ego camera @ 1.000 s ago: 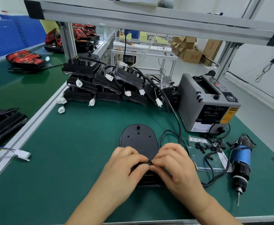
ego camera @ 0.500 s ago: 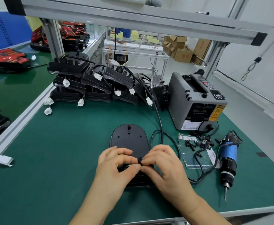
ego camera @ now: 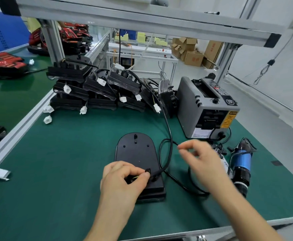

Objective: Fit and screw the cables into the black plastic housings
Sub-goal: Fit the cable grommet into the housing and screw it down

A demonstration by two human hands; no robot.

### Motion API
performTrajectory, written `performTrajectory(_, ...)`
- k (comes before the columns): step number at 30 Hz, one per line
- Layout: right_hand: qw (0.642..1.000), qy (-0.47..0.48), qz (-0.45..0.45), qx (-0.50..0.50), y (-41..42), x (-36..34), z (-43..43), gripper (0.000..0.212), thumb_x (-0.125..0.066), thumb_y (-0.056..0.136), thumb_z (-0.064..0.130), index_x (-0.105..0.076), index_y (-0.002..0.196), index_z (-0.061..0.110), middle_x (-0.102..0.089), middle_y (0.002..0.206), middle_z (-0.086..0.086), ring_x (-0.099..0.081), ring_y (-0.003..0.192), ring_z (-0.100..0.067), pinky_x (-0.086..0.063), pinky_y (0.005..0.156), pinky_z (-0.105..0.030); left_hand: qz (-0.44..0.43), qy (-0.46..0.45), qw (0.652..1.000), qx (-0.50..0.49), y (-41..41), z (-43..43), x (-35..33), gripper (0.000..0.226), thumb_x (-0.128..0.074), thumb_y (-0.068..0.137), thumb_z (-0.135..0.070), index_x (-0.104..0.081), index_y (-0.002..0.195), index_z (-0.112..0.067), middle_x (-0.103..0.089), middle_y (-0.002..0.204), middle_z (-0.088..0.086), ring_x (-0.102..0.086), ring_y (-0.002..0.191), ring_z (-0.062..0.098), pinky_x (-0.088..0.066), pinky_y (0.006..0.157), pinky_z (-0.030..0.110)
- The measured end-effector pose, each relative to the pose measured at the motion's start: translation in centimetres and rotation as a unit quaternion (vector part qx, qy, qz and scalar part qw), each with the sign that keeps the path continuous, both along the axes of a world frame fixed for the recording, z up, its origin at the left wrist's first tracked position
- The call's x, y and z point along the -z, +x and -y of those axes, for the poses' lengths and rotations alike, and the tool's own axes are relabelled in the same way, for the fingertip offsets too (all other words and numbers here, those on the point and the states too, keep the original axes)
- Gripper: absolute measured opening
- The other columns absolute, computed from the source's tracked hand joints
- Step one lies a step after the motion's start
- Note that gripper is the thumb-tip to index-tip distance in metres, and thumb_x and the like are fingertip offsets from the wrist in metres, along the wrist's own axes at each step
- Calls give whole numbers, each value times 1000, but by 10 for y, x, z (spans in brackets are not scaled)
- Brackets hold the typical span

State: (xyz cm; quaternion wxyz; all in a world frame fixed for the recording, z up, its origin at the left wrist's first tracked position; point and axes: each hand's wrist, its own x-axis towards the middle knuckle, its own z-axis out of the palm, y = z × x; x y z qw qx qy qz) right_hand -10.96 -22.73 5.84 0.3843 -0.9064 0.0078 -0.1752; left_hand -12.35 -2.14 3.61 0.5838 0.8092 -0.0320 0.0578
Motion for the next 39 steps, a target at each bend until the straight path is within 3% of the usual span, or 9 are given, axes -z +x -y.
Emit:
performTrajectory(3, 977, -127, -125, 117, 24, -10, 47, 15, -58, 89, 17, -58, 87, 32, -64, 91, 10, -57, 81, -11, -42, 72, -28, -10, -4, 1000, 9, -1, -2, -1, 22, -76, 72, -23, -70, 69, -43, -61, 85, -25, -41, 106, -9, -31, 83, 9)
performTrajectory(7, 943, -232, -206, 120, 46, -2, 72, 11, -55, 89, 17, -59, 85, 27, -67, 93, 2, -57, 85, -17, -42, 70, -29, -12, -4, 1000, 11, -1, -2, -1, 23, -77, 72, -22, -70, 68, -44, -61, 84, -25, -40, 106, -10, -30, 82, 7)
performTrajectory(10, 934, -259, -216, 117, 55, 8, 73, 6, -60, 87, 26, -58, 81, 28, -66, 92, 4, -55, 85, -16, -38, 68, -27, -7, 0, 1000, 8, -1, -2, -1, 25, -78, 72, -21, -69, 68, -44, -60, 85, -26, -40, 106, -9, -29, 81, 4)
performTrajectory(14, 917, -311, -220, 117, 62, 14, 73, 3, -60, 86, 29, -61, 84, 28, -67, 91, 3, -58, 88, -18, -40, 69, -26, -5, 6, 1000, 13, -1, -2, -1, 23, -76, 73, -23, -69, 69, -44, -59, 86, -27, -39, 107, -9, -31, 85, 12)
performTrajectory(21, 891, -417, -142, 110, 58, 20, 73, 15, -53, 89, 24, -66, 95, 22, -65, 98, 0, -58, 94, -20, -38, 69, -27, -13, -3, 1000, 12, -1, -3, 1, 15, -76, 73, -22, -71, 62, -30, -61, 84, -27, -39, 107, -11, -26, 77, -3)
performTrajectory(27, 894, -407, -162, 97, 56, 21, 76, 16, -56, 91, 32, -68, 99, 23, -61, 103, 1, -57, 101, -20, -44, 78, -28, -14, -3, 1000, 15, -1, -3, 1, 14, -76, 73, -24, -71, 62, -31, -62, 84, -26, -39, 108, -10, -29, 81, 3)
performTrajectory(33, 915, -367, -139, 98, 50, 17, 75, 8, -58, 90, 26, -64, 92, 21, -58, 97, 3, -55, 95, -16, -39, 73, -25, -24, -8, 1000, 13, -2, -3, 0, 16, -76, 73, -24, -71, 65, -38, -61, 86, -26, -39, 108, -10, -30, 83, 9)
performTrajectory(35, 941, -293, -139, 100, 45, 7, 69, 5, -58, 90, 23, -63, 87, 22, -61, 95, 4, -55, 86, -14, -40, 71, -26, -21, -4, 1000, 14, -2, -3, -1, 19, -76, 73, -25, -70, 68, -42, -60, 87, -27, -38, 109, -10, -30, 83, 8)
performTrajectory(39, 994, -34, -100, 29, 22, -17, 28, 13, -69, 84, 20, -64, 74, 27, -65, 71, 11, -56, 65, -1, -43, 62, -17, -20, -1, 1000, 16, -1, -3, -1, 20, -76, 73, -26, -69, 69, -44, -59, 88, -29, -38, 109, -10, -31, 84, 12)
